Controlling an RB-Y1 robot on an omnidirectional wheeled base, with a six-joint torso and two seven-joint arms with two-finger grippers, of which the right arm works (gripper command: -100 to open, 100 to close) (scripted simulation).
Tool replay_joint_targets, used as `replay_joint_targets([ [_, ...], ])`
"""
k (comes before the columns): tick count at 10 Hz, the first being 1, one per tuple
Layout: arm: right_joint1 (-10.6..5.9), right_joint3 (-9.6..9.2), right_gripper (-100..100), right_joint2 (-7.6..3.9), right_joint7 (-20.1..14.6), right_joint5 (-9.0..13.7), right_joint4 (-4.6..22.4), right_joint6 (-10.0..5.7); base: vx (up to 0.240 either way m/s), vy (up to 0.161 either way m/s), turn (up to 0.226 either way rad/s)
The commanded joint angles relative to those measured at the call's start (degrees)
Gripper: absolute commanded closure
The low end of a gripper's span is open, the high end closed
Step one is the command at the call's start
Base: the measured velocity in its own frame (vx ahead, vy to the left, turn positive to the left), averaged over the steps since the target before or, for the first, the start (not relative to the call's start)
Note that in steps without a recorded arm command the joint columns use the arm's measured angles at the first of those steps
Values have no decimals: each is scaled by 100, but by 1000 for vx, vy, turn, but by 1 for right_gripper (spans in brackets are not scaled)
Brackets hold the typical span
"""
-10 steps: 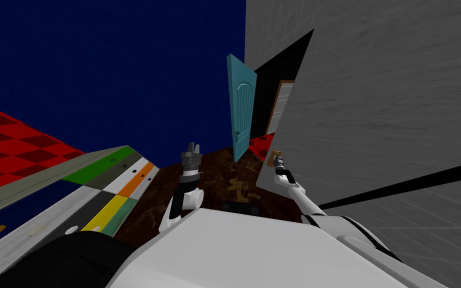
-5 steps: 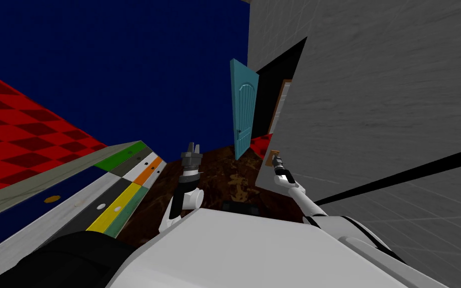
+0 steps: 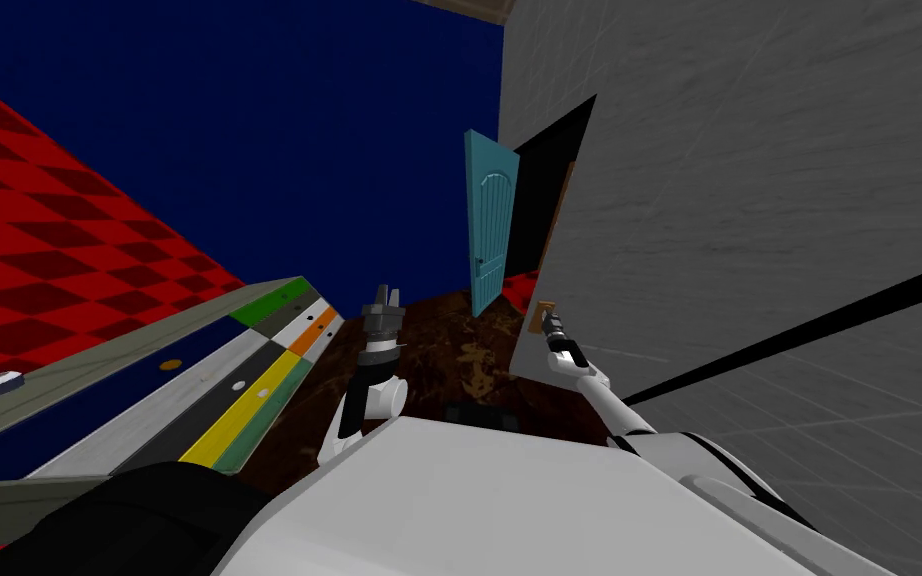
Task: Pull the door open
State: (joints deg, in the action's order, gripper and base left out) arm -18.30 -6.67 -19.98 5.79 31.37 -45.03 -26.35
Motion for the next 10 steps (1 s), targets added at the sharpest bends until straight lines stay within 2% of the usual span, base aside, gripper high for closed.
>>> replay_joint_targets([
  [1, 26, -148, 100, 22, -24, -32, -124, 32, 65, 48, -55],
  [3, 56, -312, 100, 47, -51, -68, -262, 67, 123, 90, -92],
  [5, 56, -312, 100, 47, -51, -68, -262, 67, 59, 53, 52],
  [6, 120, -411, -100, -93, -206, -88, -309, 23, -4, 43, -245],
  [8, 363, -574, -100, -237, -355, -131, -692, 75, -49, 79, -392],
  [10, 491, -661, -100, -314, -434, -154, -896, 103, -26, 37, -83],
])
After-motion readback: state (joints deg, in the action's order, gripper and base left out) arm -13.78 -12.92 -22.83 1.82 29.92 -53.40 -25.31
